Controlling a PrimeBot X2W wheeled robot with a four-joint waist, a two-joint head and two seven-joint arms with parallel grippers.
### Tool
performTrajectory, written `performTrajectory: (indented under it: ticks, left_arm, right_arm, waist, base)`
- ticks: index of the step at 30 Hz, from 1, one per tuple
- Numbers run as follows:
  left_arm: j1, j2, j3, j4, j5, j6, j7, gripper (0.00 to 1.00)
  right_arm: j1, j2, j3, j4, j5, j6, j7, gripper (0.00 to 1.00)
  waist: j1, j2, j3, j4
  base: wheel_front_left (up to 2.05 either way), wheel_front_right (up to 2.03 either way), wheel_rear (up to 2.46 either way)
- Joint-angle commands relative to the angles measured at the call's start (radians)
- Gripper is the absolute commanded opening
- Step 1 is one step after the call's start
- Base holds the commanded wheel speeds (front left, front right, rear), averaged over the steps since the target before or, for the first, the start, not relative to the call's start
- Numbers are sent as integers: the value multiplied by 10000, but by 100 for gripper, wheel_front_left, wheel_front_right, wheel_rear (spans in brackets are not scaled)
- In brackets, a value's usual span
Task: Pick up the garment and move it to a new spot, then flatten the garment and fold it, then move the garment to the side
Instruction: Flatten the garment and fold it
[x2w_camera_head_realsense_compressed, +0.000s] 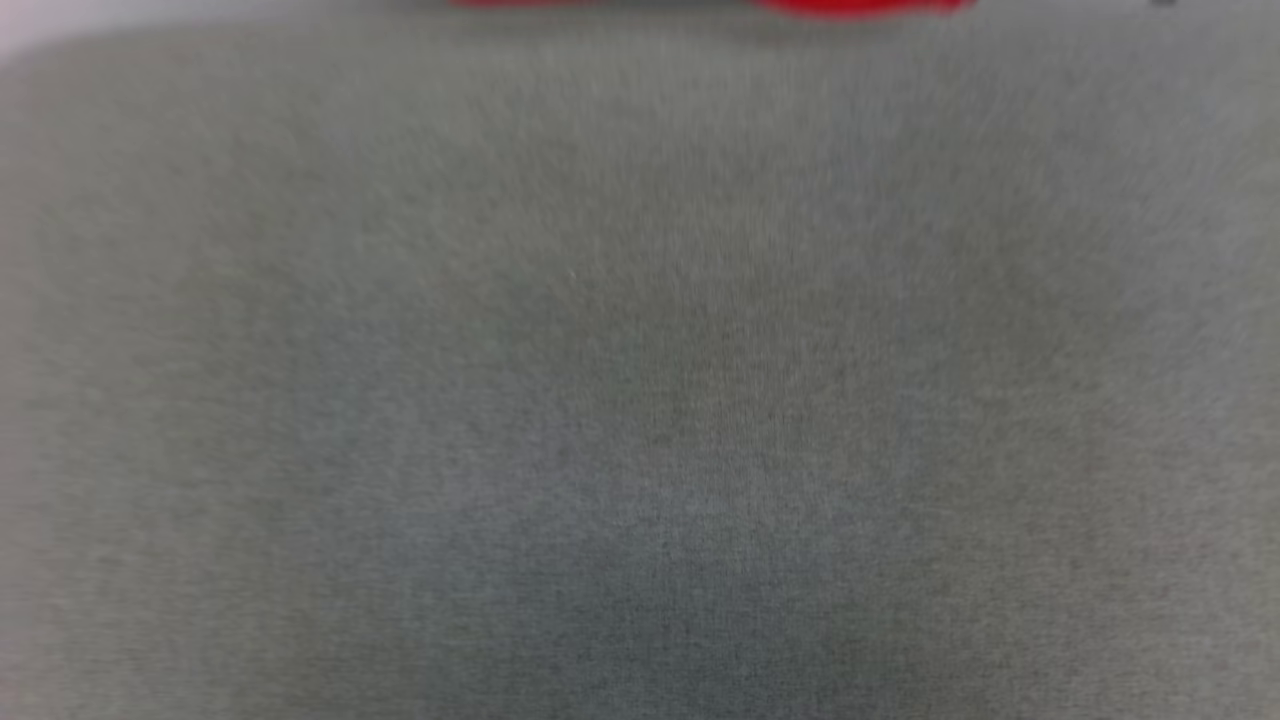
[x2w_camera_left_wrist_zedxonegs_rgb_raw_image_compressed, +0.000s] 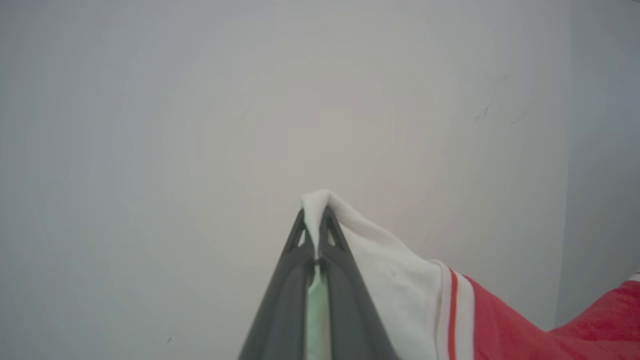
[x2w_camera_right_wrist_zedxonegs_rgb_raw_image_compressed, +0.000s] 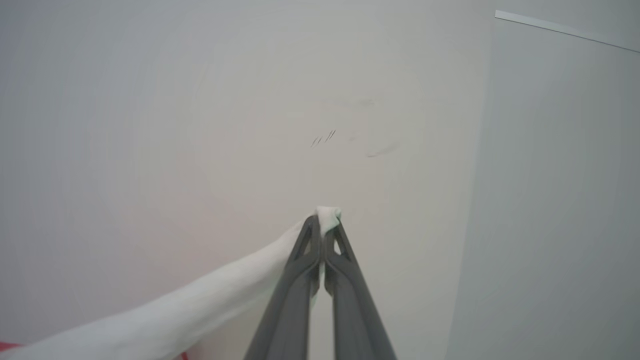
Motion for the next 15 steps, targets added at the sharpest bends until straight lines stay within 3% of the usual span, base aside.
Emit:
performTrajectory:
  ticks: [1,10,15]
  left_arm:
    - [-222,-37,30,54,74,-13,-101,0]
    - [-1808,-159,298,607,137,-128,-1482,0]
    - [-1994,-262,624,907,-42,-187,-2046,0]
  right_arm:
    - [-229,-47,-13,64,-140,-10,-143,0]
    - [-1665,-37,-662,62,-1450,-10,-846,0]
    - [-1629,234,-1100,-837,-2127,-10,-864,0]
  waist:
    - [0,-1,1799,-290]
    - [0,-1,4512,-41]
    - [0,-1,5492,291]
  base:
    - [0,0,0]
    - [0,0,0]
    - [0,0,0]
